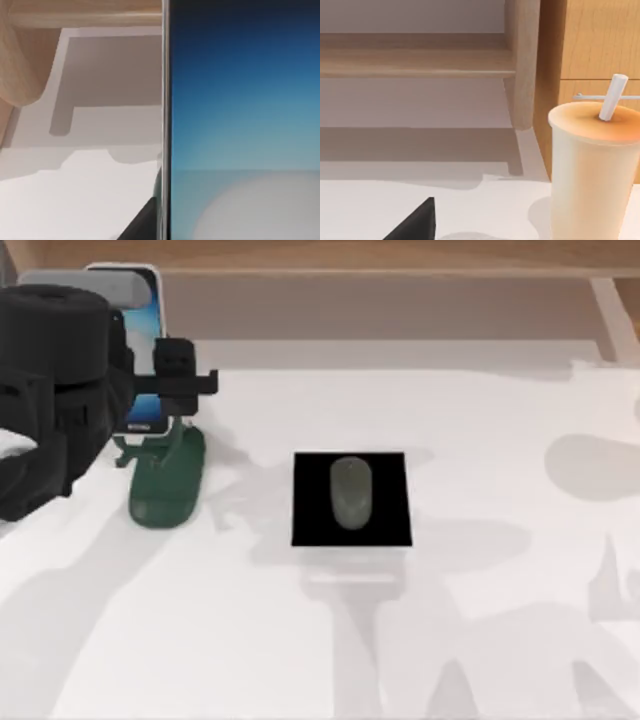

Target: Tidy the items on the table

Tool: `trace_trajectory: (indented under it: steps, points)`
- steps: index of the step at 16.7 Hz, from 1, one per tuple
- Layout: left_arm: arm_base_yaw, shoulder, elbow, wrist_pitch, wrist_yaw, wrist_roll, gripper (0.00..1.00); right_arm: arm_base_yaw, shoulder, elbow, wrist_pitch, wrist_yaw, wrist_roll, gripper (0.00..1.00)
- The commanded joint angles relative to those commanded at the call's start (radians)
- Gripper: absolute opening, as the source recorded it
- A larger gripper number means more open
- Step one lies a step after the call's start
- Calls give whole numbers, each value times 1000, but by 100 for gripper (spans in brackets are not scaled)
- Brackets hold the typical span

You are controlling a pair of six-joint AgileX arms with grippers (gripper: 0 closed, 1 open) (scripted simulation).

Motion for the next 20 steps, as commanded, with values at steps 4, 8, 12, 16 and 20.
trace_trajectory:
  steps: [4, 8, 12, 16, 20]
  points:
    - [0, 0, 0, 0, 0, 0, 68, 0, 0, 0, 0, 0, 0, 100]
    - [0, 0, 0, 0, 0, 0, 98, 0, 0, 0, 0, 0, 0, 100]
    - [0, 0, 0, 0, 0, 0, 100, 0, 0, 0, 0, 0, 0, 100]
    - [0, 0, 0, 0, 0, 0, 100, 0, 0, 0, 0, 0, 0, 100]
    - [-36, -39, -29, 6, -31, -17, 100, 0, 0, 0, 0, 0, 0, 100]
